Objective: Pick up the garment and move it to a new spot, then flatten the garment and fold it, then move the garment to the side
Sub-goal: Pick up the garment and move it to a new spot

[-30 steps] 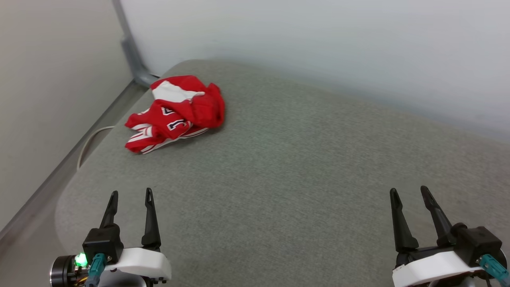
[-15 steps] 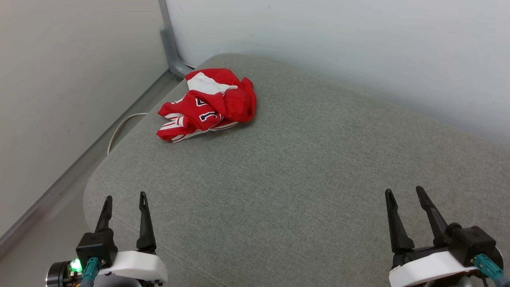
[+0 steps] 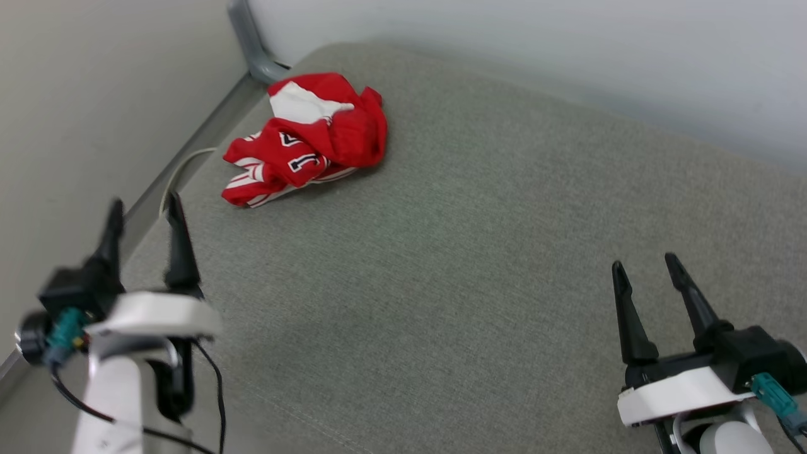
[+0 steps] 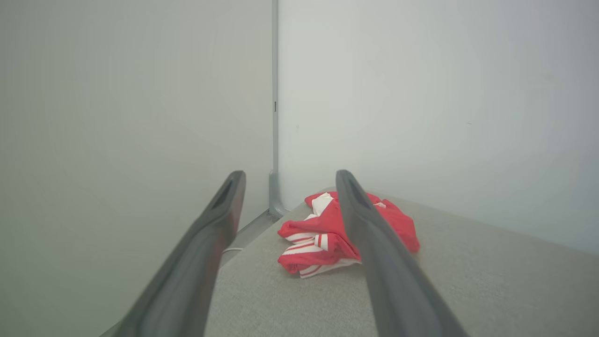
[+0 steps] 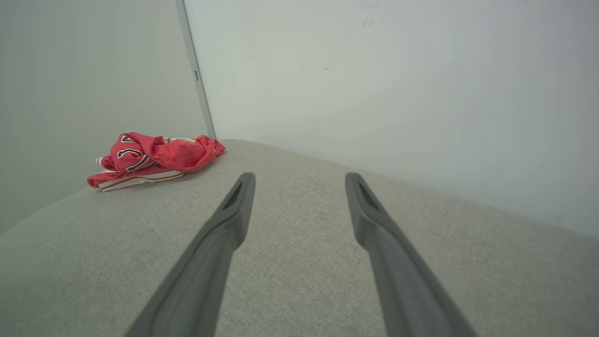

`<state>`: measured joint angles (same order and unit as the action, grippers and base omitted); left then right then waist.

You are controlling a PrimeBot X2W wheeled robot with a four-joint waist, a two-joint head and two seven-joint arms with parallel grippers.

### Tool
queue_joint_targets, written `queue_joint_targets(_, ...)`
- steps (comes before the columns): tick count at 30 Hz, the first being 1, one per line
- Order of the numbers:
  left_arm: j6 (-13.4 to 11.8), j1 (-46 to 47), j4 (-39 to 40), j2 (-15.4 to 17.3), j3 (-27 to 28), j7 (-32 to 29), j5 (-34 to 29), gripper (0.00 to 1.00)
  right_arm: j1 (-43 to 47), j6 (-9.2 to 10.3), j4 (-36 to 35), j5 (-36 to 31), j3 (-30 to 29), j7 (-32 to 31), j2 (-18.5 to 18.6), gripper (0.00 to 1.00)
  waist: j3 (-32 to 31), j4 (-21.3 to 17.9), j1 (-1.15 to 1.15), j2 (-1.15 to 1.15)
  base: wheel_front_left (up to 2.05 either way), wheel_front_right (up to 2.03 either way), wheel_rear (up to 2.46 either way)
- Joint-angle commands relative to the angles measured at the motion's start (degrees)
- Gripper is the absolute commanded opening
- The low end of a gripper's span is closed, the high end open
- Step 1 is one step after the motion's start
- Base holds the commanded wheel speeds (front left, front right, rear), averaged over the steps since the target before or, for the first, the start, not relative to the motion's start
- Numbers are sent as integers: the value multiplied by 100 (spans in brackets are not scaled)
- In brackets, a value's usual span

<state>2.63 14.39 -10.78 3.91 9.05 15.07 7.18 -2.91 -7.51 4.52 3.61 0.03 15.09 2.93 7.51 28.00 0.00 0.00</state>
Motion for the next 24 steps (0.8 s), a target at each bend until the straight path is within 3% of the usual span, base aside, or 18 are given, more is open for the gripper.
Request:
queue_joint_targets(1, 79, 315, -64, 85, 139, 16, 54, 100, -143, 4, -73, -118, 8, 12, -10, 100, 300, -140, 0, 0, 0, 0, 0)
queue_joint_targets(7, 369, 1529, -456, 497, 486, 15, 199, 100, -479, 4, -378, -544, 91, 12, -7, 100, 923, -395, 0, 0, 0, 0, 0)
queue_joint_targets(13, 471, 2534, -1000, 994, 255, 15, 333, 100, -738, 4, -749, -886, 58, 12, -4, 100, 1531, -573, 0, 0, 0, 0, 0)
queue_joint_targets(19, 474, 3429, -1895, 1616, -477, -89, 1164, 100, -874, 4, -1076, -1168, 69, 12, -5, 100, 2000, -701, 0, 0, 0, 0, 0)
queue_joint_targets(24, 475, 4003, -2455, 2236, -1283, -927, 2257, 100, -987, 4, -1308, -1317, 124, 12, -5, 100, 2307, -821, 0, 0, 0, 0, 0)
